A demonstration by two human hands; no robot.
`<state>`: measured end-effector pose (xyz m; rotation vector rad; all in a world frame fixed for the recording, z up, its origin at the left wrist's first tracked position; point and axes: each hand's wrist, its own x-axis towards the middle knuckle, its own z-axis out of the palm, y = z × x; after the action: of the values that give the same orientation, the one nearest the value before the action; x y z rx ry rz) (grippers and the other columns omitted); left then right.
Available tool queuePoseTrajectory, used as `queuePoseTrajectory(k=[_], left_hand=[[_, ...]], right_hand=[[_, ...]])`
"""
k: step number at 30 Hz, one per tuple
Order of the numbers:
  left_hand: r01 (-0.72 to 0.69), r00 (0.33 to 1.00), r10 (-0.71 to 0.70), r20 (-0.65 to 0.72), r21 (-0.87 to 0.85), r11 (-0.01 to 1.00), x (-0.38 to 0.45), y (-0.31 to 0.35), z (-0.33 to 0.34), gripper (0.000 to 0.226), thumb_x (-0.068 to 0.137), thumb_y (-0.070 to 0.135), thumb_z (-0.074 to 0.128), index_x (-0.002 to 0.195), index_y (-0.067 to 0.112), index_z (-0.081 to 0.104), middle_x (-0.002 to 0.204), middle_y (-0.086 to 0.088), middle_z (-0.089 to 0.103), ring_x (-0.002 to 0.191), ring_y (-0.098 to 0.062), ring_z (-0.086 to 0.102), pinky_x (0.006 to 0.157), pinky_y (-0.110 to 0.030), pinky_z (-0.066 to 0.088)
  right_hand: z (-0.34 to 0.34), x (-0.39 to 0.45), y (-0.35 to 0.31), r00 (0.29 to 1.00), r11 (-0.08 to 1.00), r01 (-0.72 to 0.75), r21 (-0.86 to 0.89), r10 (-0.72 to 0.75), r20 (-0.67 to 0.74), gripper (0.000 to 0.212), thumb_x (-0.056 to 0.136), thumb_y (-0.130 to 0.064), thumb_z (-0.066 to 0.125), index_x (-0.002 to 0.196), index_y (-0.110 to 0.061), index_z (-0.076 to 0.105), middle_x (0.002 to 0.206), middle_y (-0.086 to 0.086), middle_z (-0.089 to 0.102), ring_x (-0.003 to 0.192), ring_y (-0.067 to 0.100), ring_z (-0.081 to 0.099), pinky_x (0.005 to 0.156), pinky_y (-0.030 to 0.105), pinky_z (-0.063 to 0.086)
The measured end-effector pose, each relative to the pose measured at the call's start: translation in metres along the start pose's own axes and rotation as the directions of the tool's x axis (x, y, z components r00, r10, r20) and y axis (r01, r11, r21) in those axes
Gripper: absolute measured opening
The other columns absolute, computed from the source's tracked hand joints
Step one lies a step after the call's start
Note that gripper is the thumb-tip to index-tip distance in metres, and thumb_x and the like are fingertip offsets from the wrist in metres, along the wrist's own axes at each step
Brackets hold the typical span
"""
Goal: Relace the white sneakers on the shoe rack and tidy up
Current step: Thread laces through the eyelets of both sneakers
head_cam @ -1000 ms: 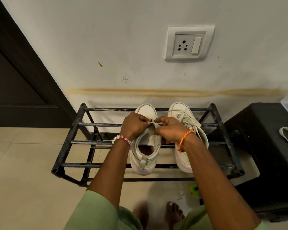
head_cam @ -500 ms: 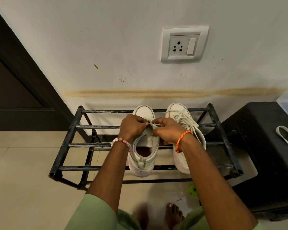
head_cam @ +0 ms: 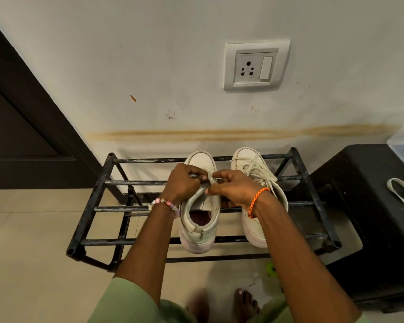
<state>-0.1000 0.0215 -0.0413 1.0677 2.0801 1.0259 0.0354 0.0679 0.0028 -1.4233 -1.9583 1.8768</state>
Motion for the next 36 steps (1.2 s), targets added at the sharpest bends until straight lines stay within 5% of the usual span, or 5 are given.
queuePoseTrajectory(k=[6, 11, 22, 31, 36], left_hand=[[0.226, 0.973, -0.230, 0.002, -0.195, 0.955, 0.004, 0.005, 0.005, 0.020, 0.080, -0.006, 0.064, 0.070, 0.009, 0.071, 0.080, -0.010, 0.069, 0.081, -0.019, 0.063, 0.082, -0.031, 0.054], [0.300, 0.953, -0.298, 0.056, -0.307, 0.903, 0.004, 0.012, 0.001, 0.014, 0.082, -0.006, 0.066, 0.073, 0.005, 0.068, 0.070, -0.004, 0.063, 0.063, -0.010, 0.058, 0.056, -0.014, 0.053], [0.112, 0.994, -0.111, -0.017, 0.087, 0.990, 0.004, 0.010, 0.001, 0.016, 0.082, 0.011, 0.070, 0.096, 0.005, 0.075, 0.098, -0.010, 0.073, 0.097, -0.021, 0.065, 0.088, -0.031, 0.051], [0.139, 0.987, -0.144, -0.067, -0.068, 0.988, -0.003, 0.014, 0.006, 0.009, 0.079, 0.005, 0.072, 0.074, 0.013, 0.074, 0.081, -0.007, 0.071, 0.084, -0.017, 0.065, 0.082, -0.030, 0.053], [0.151, 0.988, -0.153, -0.010, -0.114, 0.982, -0.004, 0.017, 0.001, 0.010, 0.082, 0.003, 0.068, 0.079, 0.010, 0.073, 0.080, -0.007, 0.068, 0.085, -0.018, 0.061, 0.080, -0.030, 0.051]], right_hand=[[-0.001, 0.001, 0.002, 1.000, 1.000, 0.011, 0.014, -0.011, 0.010, 0.055, 0.080, -0.003, 0.070, 0.131, -0.009, 0.051, 0.103, 0.005, 0.058, 0.088, 0.017, 0.061, 0.075, 0.027, 0.054], [-0.002, 0.006, 0.005, 1.000, 0.996, -0.031, 0.085, 0.030, 0.008, 0.059, 0.077, -0.001, 0.070, 0.132, -0.012, 0.052, 0.118, 0.013, 0.062, 0.100, 0.024, 0.063, 0.080, 0.038, 0.056], [-0.002, 0.010, 0.007, 1.000, 1.000, -0.016, 0.016, 0.017, -0.015, 0.060, 0.076, -0.003, 0.071, 0.132, -0.015, 0.053, 0.121, 0.010, 0.061, 0.105, 0.025, 0.062, 0.090, 0.044, 0.053], [-0.005, 0.005, 0.004, 0.998, 0.990, 0.055, -0.126, -0.057, -0.010, 0.051, 0.082, -0.012, 0.068, 0.131, -0.015, 0.053, 0.107, 0.004, 0.060, 0.090, 0.015, 0.058, 0.064, 0.020, 0.048], [-0.006, 0.007, 0.003, 1.000, 0.986, -0.020, 0.164, 0.019, 0.009, 0.027, 0.089, -0.027, 0.063, 0.110, -0.009, 0.063, 0.098, 0.009, 0.065, 0.081, 0.019, 0.063, 0.068, 0.030, 0.055]])
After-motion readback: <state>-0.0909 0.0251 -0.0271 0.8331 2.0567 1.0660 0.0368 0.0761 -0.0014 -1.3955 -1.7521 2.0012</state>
